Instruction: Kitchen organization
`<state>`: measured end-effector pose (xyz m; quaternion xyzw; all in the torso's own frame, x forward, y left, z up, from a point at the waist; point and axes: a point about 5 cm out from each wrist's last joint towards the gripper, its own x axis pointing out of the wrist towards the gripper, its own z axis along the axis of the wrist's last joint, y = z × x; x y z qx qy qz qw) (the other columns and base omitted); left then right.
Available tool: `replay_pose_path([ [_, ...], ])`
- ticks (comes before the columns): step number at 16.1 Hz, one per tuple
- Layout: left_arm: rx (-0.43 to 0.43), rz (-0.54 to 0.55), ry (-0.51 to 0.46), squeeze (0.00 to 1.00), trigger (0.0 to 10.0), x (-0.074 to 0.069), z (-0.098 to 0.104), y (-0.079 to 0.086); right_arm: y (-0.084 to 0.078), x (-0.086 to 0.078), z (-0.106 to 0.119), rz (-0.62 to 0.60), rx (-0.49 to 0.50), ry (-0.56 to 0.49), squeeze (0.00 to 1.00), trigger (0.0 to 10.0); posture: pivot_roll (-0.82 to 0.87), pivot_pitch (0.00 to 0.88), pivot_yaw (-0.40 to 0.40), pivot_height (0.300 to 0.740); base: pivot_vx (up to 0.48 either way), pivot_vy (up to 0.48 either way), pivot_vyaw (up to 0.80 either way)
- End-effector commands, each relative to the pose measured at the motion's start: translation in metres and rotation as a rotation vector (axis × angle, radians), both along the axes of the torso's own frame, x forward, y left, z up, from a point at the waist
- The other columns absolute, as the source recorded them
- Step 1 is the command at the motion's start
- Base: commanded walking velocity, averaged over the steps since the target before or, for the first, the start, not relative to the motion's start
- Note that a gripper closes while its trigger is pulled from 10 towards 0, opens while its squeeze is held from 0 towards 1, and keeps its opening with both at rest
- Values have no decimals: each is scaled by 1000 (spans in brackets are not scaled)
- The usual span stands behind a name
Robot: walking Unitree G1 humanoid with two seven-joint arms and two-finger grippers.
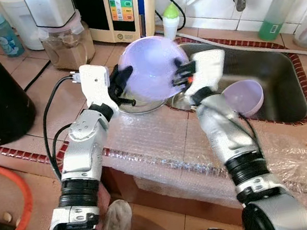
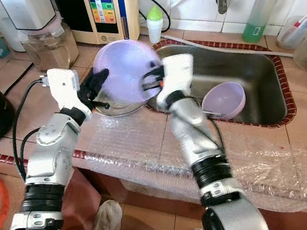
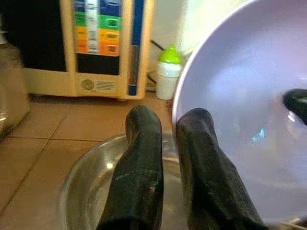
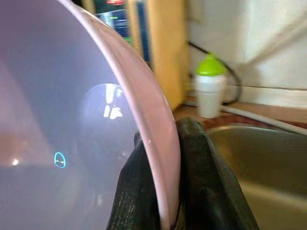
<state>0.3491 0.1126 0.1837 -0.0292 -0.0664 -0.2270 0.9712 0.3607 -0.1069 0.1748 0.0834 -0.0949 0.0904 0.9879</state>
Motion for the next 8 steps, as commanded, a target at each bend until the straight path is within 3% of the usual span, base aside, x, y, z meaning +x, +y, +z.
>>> replay_pose_path([
  [1,33,-3,-39,1000,10000,-2,5,2,-18,5,11,-97,44,-35,0,0,-110,54,-15,740,0,0,0],
  [5,72,-61,-52,1000,10000,-7,5,-4,-33,8,23,-190,92,-67,0,0,-110,65,-10,740,0,0,0],
  [6,85,-74,-47,1000,10000,-8,2,-6,-36,8,23,-217,71,-72,0,0,-110,66,-9,740,0,0,0],
  [8,144,-184,-25,1000,10000,-20,-9,-14,-66,11,9,-409,-52,7,0,0,-108,71,-7,740,0,0,0],
])
